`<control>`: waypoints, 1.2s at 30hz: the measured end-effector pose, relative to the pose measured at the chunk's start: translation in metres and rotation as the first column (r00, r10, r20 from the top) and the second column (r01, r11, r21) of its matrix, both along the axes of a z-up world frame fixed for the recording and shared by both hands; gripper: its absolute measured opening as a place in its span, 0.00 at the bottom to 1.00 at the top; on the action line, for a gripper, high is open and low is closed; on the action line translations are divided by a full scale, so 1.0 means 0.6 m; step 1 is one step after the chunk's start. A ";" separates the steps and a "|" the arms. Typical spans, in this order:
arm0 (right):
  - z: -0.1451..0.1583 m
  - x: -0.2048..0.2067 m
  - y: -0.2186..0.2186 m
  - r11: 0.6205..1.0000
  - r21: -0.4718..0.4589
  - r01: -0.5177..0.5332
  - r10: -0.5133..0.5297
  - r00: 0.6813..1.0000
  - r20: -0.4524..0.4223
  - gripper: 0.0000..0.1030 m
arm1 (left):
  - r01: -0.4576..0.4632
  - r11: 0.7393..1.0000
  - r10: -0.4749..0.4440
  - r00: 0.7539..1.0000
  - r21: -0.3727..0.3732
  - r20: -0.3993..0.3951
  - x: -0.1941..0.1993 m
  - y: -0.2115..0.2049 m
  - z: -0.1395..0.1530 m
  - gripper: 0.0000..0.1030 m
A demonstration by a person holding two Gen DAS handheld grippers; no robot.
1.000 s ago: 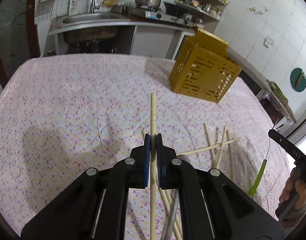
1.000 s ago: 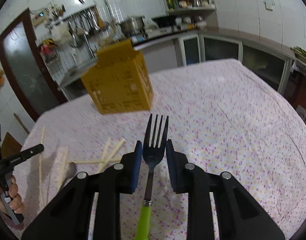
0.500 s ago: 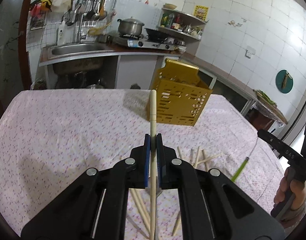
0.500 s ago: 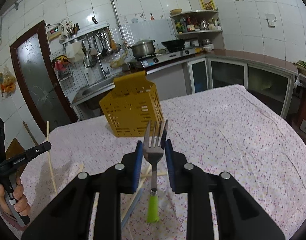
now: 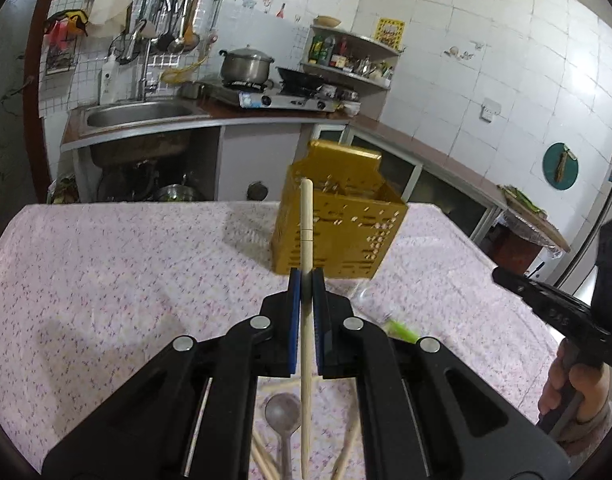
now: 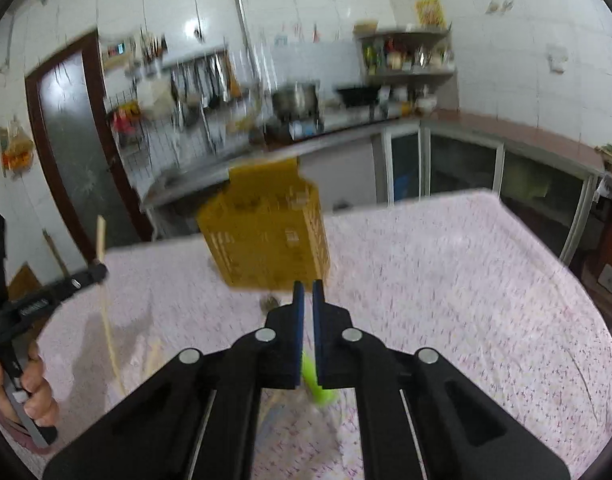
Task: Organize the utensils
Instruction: 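Lift the chopstick with the left tool while the right tool lifts the fork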
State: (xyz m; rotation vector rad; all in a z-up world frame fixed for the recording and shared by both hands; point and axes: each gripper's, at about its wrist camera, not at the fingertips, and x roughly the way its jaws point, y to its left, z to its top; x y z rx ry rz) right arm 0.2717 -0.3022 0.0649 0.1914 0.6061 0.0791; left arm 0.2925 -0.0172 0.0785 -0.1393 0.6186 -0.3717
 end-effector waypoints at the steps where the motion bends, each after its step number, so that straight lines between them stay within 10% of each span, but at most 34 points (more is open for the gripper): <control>1: -0.009 0.006 0.000 1.000 -0.004 -0.002 0.002 1.000 -0.016 0.04 | -0.010 1.000 0.010 1.000 0.003 -0.010 0.002 0.006 -0.006 0.04; 11: -0.111 0.064 0.018 0.998 -0.022 -0.061 0.055 0.981 -0.186 0.07 | -0.072 0.997 0.073 0.987 0.008 -0.140 0.034 0.074 -0.069 0.04; 29: -0.150 0.178 0.096 0.971 -0.078 -0.227 0.193 0.930 -0.311 0.08 | -0.065 0.998 0.070 0.967 0.026 -0.245 0.073 0.085 -0.121 0.04; 32: -0.153 0.184 0.102 0.965 -0.081 -0.250 0.214 0.926 -0.312 0.40 | -0.065 0.998 0.069 0.967 0.025 -0.247 0.074 0.087 -0.122 0.04; 36: -0.158 0.197 0.119 0.950 -0.146 -0.275 0.216 0.919 -0.330 0.39 | -0.062 0.998 0.068 0.965 0.031 -0.255 0.079 0.085 -0.126 0.04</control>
